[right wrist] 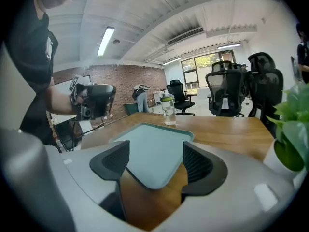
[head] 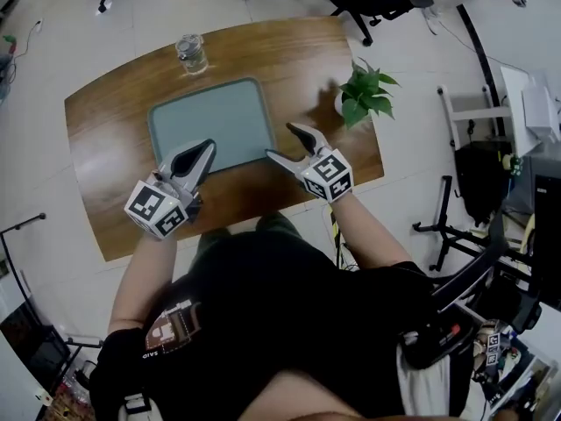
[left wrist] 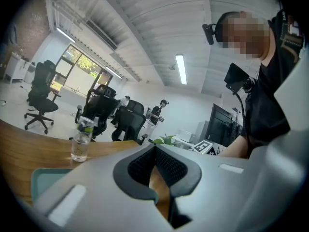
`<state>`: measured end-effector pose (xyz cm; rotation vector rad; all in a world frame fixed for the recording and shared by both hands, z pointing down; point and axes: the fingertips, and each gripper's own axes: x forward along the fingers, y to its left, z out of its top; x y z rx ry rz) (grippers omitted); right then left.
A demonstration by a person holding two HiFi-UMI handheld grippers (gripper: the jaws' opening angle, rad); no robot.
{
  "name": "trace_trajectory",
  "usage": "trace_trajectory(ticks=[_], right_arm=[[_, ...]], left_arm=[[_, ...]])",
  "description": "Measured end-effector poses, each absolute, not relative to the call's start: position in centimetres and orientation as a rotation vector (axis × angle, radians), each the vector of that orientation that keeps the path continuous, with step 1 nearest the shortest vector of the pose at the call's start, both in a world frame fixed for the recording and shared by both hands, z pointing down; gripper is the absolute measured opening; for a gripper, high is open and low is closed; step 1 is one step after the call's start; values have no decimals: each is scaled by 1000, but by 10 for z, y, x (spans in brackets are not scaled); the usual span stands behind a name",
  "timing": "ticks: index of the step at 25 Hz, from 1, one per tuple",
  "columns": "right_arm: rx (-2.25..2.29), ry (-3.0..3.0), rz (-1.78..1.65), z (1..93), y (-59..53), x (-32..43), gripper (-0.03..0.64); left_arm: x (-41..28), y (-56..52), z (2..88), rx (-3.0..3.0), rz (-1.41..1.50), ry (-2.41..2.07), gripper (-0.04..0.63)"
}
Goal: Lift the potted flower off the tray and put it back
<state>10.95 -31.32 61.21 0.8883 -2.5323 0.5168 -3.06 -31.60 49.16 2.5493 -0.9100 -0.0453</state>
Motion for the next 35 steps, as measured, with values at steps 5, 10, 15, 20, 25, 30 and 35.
trace_trajectory(ticks=[5,10,15,20,25,30,35], right_arm=[[1024,-2429,544,644,-302,188,441],[1190,-2335,552,656,-303,265,484],[1347,-2261,539,667,-331,333,533],[1403,-2255,504,673,-366,362,579],[1381,-2286,465,679,-393,360,584],[1353,-2306,395,680,-414,349,560],[1343,-2314,392,677,-428,342,483]], left_arm=[[40,-320,503,2587,-17,-779,0],[105,-319,511,2599,32,-663,0],[154,-327,531,2604,65,-597,0],[186,-330,547,2592,101,-583,0],[203,-334,564,2595,144,-573,0],[204,-338,565,2575,130,-596,0],[191,-339,565,2551,113,-615,0]])
